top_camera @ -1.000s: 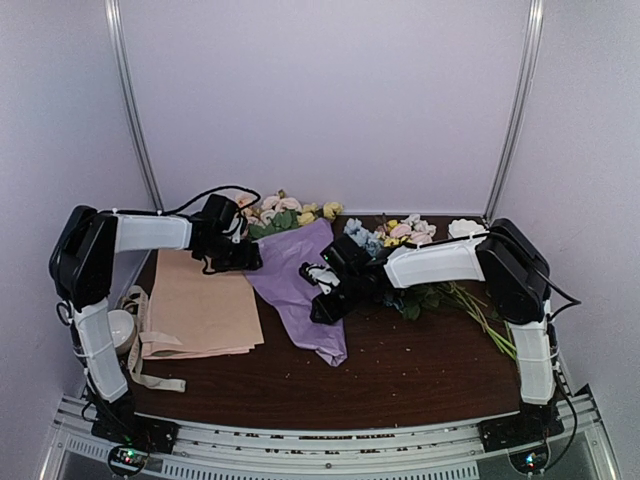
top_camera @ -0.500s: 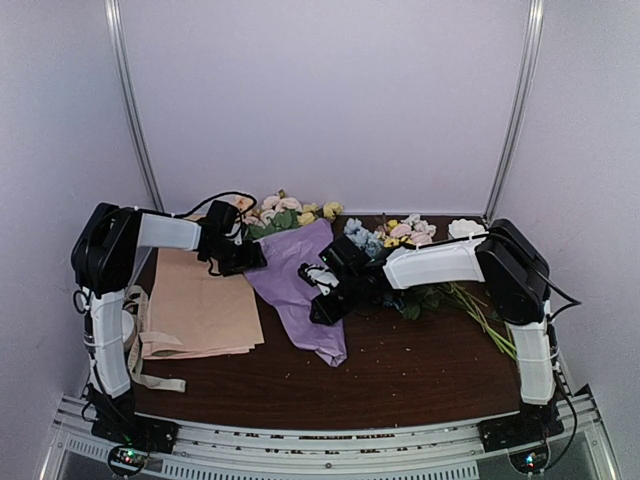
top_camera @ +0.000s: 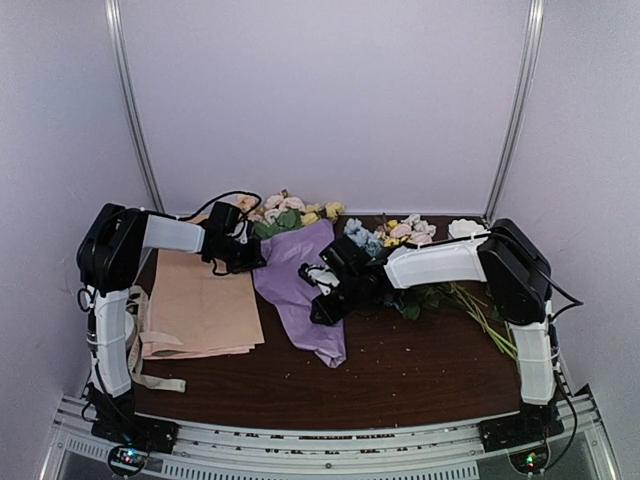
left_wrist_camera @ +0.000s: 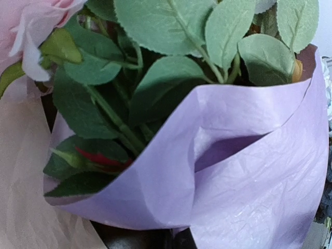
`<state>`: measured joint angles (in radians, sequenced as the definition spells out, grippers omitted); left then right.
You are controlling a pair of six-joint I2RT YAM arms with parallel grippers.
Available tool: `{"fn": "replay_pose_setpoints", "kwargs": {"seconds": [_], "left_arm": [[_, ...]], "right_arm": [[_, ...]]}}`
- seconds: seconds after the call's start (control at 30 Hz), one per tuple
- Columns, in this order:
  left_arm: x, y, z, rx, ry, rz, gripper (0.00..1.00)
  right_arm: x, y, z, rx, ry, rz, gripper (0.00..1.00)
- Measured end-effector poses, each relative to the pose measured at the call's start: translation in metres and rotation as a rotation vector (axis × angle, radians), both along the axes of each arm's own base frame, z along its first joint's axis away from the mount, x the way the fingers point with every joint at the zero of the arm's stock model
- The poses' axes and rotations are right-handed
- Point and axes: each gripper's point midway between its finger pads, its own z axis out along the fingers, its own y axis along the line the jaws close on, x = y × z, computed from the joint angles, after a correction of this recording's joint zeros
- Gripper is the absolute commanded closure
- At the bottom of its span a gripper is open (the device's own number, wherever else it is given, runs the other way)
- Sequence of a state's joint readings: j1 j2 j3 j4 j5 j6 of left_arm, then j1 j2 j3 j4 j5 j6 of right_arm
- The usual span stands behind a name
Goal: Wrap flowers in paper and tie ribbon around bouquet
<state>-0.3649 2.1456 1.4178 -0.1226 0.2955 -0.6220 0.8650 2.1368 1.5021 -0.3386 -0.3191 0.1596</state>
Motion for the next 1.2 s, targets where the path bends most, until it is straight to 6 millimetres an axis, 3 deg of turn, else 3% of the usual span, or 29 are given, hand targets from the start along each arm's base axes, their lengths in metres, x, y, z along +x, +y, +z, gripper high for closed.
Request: {"fn": "replay_pose_setpoints", "kwargs": {"seconds": [0.13,0.23,0.33,0.4,0.5,0.67,0.83,0.93,1.13,1.2], "left_arm": [[-0.001,-0.002,0.000,0.006,-0.005,-0.014,1.00],[-0.003,-0.005,-0.001,0.018,-0.013,-0.034,1.00],[-0.006,-0.008,-0.002,0.039,-0.024,-0.060,1.00],[-0.008,-0.010,-0.002,0.053,-0.032,-0.076,1.00],[-0.009,-0.011,-0.002,0.073,-0.042,-0.094,1.00],[-0.012,-0.011,0.001,0.097,-0.056,-0.116,1.00],[-0.023,-0.014,0.004,0.136,-0.078,-0.148,1.00],[-0.035,-0.019,0.004,0.166,-0.082,-0.180,1.00],[-0.079,-0.024,0.003,0.191,-0.077,-0.254,1.00],[-0.091,-0.026,0.005,0.193,-0.079,-0.275,1.00]], "right_arm": [[-0.004,-0.009,0.014,0.016,0.002,-0.007,0.63],[-0.006,-0.026,0.042,0.066,0.002,-0.052,0.61],[0.014,-0.041,0.072,0.131,-0.027,-0.126,0.59],[0.030,-0.049,0.081,0.156,-0.041,-0.168,0.58],[0.042,-0.054,0.068,0.140,-0.022,-0.201,0.59],[0.041,-0.049,0.022,0.076,0.052,-0.201,0.64],[0.022,-0.051,-0.002,0.059,0.119,-0.183,0.67],[0.000,-0.046,-0.008,0.074,0.146,-0.140,0.68],[-0.086,-0.030,-0.002,0.100,0.239,0.032,0.66],[-0.104,-0.029,0.006,0.093,0.242,0.074,0.66]]}}
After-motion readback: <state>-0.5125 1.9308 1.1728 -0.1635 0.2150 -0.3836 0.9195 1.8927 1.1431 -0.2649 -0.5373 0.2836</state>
